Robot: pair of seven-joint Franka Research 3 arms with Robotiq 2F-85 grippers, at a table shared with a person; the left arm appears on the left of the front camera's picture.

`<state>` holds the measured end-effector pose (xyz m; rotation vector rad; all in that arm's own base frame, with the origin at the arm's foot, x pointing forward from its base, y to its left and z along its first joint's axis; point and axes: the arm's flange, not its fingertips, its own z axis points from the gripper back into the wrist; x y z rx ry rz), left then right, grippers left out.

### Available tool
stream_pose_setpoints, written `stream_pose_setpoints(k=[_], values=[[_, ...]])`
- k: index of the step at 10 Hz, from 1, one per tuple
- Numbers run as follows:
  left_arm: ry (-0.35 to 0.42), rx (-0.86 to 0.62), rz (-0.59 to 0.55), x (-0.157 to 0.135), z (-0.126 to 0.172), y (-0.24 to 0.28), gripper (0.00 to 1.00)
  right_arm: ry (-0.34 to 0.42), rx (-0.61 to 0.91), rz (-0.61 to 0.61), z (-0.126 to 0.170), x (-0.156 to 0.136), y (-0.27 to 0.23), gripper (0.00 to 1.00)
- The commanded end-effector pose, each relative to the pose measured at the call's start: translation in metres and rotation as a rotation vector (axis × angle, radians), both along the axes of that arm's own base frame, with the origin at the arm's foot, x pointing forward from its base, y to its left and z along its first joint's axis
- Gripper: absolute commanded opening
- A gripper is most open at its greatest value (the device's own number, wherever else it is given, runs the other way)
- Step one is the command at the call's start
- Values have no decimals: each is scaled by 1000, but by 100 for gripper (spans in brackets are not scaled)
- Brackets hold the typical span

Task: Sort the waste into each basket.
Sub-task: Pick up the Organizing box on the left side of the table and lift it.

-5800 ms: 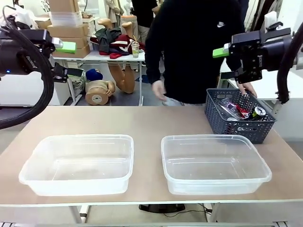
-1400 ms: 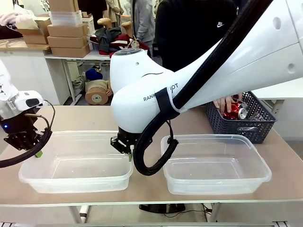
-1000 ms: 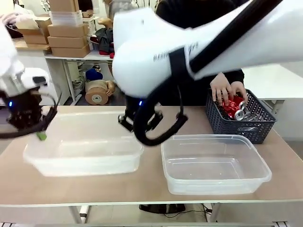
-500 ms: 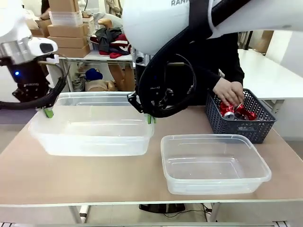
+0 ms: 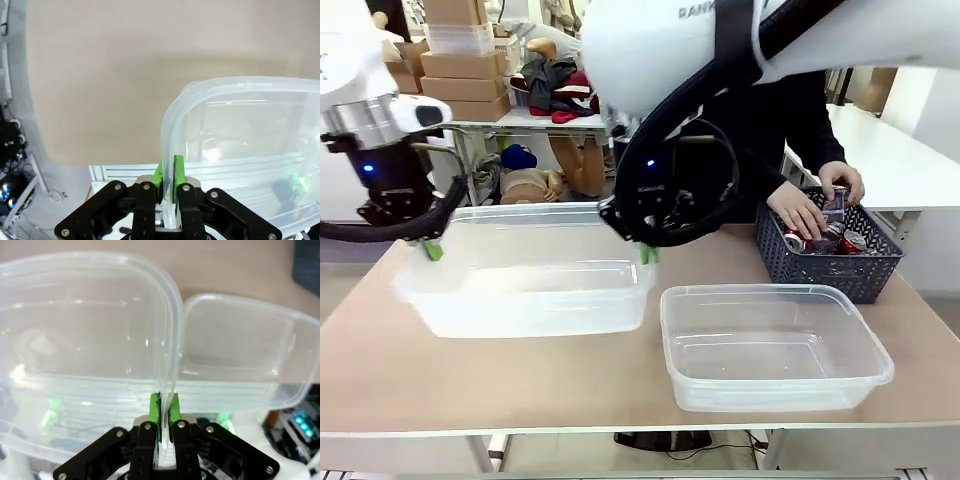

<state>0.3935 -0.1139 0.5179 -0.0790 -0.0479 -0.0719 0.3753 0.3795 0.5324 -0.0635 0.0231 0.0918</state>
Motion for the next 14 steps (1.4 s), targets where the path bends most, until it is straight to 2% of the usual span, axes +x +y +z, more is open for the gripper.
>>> stream_pose_setpoints(k=[1,2,3,4,5,6,7,11,12,14], values=[[42,-2,-36,10,4,-56,7,60,-44,-37,26,-1,-43,9],[56,-6,-116,16,3,-84,7,50,-57,-67,28,-8,-62,9],[83,8,-156,21,4,-111,7,29,-98,-153,27,-13,-76,9],[78,1,-108,25,9,-138,7,6,-78,-176,20,-16,-84,9],[80,-13,-56,29,10,-156,7,7,-189,-283,11,-17,-84,9],[87,-7,-50,29,10,-167,7,9,-114,-339,9,-17,-82,9],[56,-9,-112,21,1,-135,7,45,-148,-199,22,-10,-99,9],[56,-9,-112,21,1,-135,7,47,-161,-230,18,-12,-103,9],[56,-9,-112,21,1,-135,7,30,-134,-247,9,3,-121,9],[56,-9,-112,21,1,-135,7,84,-87,-210,-3,18,-135,9]])
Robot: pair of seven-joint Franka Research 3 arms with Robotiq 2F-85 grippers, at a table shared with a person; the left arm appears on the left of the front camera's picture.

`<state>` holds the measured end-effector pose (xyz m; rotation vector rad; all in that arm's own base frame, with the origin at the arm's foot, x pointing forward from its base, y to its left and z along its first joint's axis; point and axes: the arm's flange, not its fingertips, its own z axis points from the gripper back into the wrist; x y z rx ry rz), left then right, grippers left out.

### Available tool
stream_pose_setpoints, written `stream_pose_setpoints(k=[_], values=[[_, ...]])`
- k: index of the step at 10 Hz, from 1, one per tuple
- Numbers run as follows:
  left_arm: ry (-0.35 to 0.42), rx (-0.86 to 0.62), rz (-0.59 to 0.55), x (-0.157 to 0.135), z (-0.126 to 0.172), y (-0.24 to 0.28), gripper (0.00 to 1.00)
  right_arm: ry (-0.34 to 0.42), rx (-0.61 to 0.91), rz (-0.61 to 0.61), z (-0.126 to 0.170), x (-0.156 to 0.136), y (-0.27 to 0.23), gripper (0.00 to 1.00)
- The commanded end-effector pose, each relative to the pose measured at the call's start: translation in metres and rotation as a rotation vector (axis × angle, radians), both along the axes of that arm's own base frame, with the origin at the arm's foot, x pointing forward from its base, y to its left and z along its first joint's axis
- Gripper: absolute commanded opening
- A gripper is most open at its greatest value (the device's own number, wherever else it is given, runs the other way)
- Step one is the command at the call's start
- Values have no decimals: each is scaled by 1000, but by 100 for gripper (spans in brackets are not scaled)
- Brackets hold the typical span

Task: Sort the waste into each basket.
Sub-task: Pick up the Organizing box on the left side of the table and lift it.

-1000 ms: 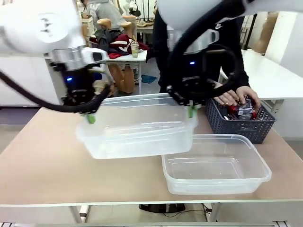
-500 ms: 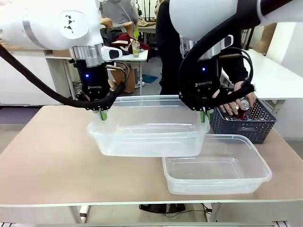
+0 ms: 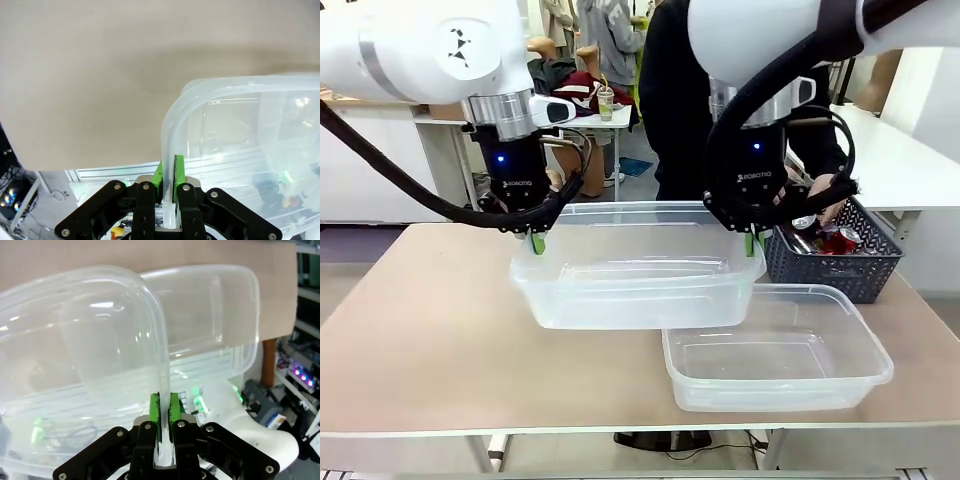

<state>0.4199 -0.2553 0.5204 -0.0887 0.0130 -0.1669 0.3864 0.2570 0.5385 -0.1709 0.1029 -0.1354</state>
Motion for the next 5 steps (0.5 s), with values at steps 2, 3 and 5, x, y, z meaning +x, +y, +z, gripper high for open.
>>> stream_pose_setpoints(k=[2,3,5], values=[[0,0,0,0,0,0,7,-24,86,43,-24,24,-23,9],[0,0,0,0,0,0,7,-18,101,71,-30,29,-25,9],[0,0,0,0,0,0,7,-6,66,43,-21,26,-14,9]])
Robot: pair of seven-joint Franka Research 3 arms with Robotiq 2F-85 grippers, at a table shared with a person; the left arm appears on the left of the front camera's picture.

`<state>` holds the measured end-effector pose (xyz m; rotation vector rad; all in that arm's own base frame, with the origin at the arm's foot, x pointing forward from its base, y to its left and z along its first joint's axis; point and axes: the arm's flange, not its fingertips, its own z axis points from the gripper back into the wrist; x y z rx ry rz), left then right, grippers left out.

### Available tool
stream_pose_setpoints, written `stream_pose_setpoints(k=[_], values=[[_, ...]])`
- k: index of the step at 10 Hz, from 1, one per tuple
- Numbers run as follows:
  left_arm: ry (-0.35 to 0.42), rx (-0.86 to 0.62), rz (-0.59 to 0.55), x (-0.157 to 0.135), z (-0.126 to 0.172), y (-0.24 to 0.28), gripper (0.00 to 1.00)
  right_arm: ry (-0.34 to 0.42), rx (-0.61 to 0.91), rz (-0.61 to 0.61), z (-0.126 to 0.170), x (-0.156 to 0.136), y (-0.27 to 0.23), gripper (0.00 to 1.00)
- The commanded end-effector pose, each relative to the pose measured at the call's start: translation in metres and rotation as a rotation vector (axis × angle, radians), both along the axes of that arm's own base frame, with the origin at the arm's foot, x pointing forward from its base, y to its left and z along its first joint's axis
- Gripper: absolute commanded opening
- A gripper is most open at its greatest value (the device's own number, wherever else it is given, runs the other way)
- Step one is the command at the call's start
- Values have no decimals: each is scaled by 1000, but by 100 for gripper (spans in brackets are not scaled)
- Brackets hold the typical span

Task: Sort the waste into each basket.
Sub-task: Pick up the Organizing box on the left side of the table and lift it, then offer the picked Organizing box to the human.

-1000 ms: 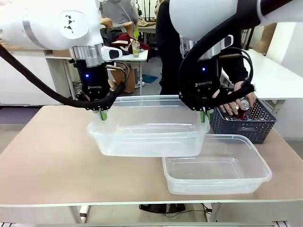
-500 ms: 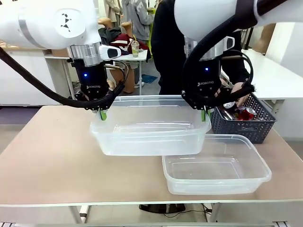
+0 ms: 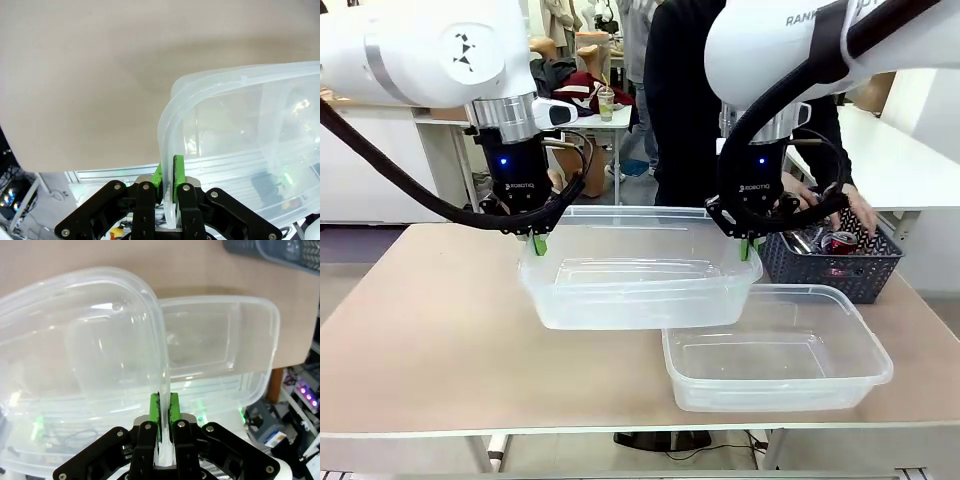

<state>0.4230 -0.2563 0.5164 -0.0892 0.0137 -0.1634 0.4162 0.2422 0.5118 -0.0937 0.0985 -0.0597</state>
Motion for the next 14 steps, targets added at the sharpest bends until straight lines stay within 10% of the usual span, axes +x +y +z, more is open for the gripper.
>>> stream_pose_setpoints(k=[1,14], values=[[-1,0,-4,-3,4,1,7,-1,-14,-29,6,-4,1,9],[-1,0,-4,-3,4,1,7,-1,-14,-29,6,-4,1,9]])
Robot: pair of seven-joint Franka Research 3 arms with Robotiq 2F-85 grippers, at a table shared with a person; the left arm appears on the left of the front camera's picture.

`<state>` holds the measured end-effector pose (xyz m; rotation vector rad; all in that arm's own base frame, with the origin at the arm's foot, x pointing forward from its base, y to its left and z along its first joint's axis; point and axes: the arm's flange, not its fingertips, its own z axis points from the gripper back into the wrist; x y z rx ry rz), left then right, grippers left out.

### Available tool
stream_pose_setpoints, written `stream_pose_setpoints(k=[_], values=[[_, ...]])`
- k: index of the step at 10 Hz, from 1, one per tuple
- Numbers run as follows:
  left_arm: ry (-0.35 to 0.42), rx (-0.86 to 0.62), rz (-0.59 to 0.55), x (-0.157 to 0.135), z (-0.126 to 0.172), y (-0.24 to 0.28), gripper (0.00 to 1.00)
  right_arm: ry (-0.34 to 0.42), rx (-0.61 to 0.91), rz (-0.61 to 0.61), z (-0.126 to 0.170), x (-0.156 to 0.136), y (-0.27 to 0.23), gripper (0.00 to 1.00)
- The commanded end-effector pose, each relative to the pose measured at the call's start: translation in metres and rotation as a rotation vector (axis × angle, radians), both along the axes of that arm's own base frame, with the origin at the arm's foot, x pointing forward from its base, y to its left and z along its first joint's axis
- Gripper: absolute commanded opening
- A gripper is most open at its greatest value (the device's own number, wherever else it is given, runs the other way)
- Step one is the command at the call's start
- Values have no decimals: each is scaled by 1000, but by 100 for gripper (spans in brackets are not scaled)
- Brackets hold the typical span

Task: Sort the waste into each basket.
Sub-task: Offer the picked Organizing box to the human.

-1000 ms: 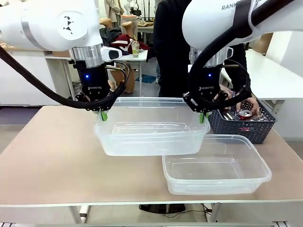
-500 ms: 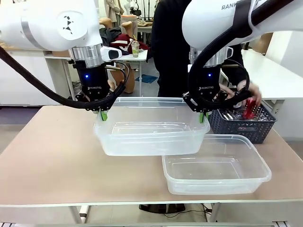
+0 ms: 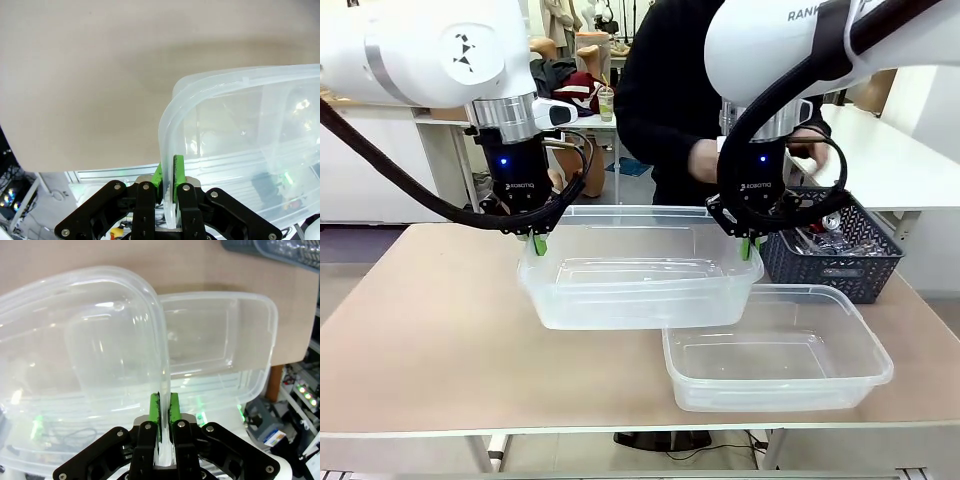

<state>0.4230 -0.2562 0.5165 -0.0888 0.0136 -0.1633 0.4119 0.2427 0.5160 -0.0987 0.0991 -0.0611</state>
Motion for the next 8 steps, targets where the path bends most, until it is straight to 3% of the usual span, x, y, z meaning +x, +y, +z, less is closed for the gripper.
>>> stream_pose_setpoints(k=[1,8], values=[[-1,0,-4,-3,4,1,7,-2,-9,-28,2,0,0,9],[-1,0,-4,-3,4,1,7,-2,-9,-28,2,0,0,9]])
